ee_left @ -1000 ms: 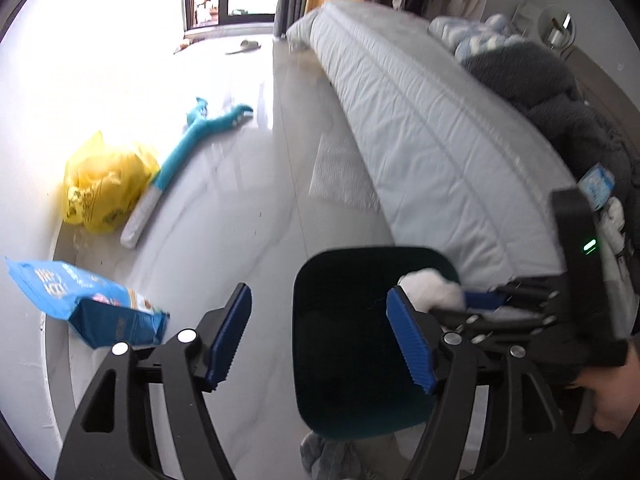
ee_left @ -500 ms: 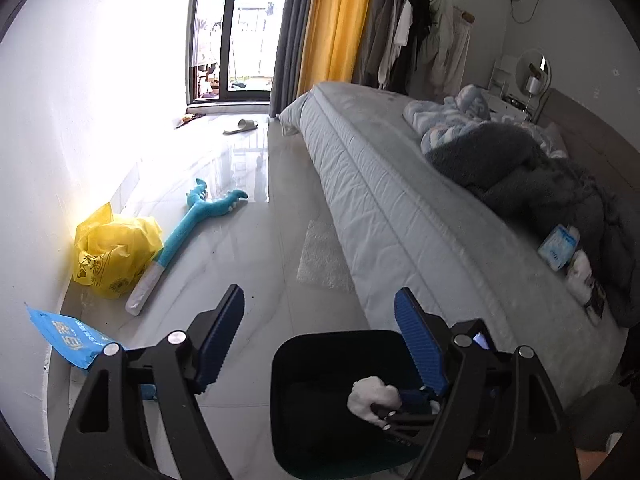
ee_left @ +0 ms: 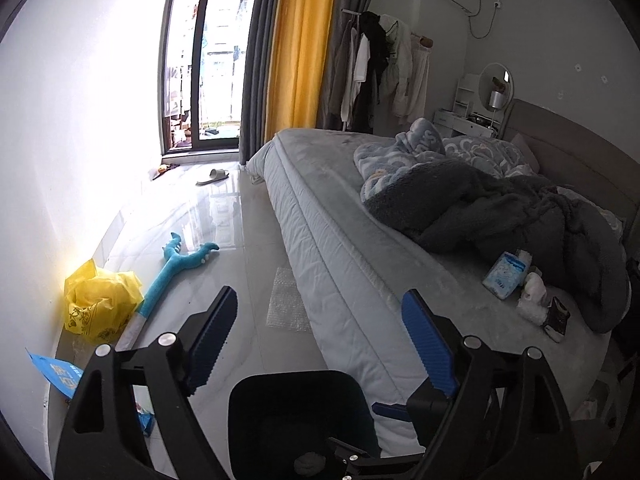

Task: Collect trash
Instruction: 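Open the right tool over the wastebasket to drop the tissue ball, then grasp the black snack bag with the right tool while the left tool reaches the bubble-wrap roll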

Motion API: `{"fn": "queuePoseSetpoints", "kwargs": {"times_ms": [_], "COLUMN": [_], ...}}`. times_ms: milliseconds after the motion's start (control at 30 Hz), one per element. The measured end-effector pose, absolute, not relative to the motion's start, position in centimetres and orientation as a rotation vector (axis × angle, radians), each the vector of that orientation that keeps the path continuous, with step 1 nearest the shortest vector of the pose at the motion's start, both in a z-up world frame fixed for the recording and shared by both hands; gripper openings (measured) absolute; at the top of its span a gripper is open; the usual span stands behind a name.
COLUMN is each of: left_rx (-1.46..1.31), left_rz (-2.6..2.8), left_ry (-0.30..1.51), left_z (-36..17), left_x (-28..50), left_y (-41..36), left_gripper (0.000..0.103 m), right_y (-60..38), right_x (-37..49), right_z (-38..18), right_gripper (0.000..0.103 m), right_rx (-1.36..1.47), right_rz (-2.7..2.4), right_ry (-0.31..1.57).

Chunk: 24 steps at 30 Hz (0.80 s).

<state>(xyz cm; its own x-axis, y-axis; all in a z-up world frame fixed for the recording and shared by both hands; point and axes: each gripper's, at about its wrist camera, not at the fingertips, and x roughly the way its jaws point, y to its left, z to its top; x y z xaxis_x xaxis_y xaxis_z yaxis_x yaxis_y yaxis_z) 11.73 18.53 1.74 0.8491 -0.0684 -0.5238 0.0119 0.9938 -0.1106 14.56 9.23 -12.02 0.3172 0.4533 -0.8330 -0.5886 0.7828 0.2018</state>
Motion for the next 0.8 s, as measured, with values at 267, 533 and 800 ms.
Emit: {"fn": "queuePoseSetpoints", "kwargs": {"times_ms": [267, 533, 800], "left_rx": [-0.092, -0.074, -0.106], "left_rz": [-0.124, -0.183, -0.241], "left_ry": [0.518, 0.537, 0.553], "left_z": [2.6, 1.5, 0.4], "left_x": [11.7, 12.4, 13.4], "left_y": [14.4, 10.4, 6.3], "left_gripper": [0.089, 0.094, 0.095], "right_y": [0.9, -7.9, -14.5], "right_x": [13.6, 14.5, 14.2], "right_z": [-4.6, -2.4, -1.7], "right_gripper": [0.078, 0.082, 0.088], "right_rx": [-0.155, -0.15, -0.183], "right_rz": [0.67, 0.584, 0.501], "right_ry": [0.796, 0.697, 0.654]}}
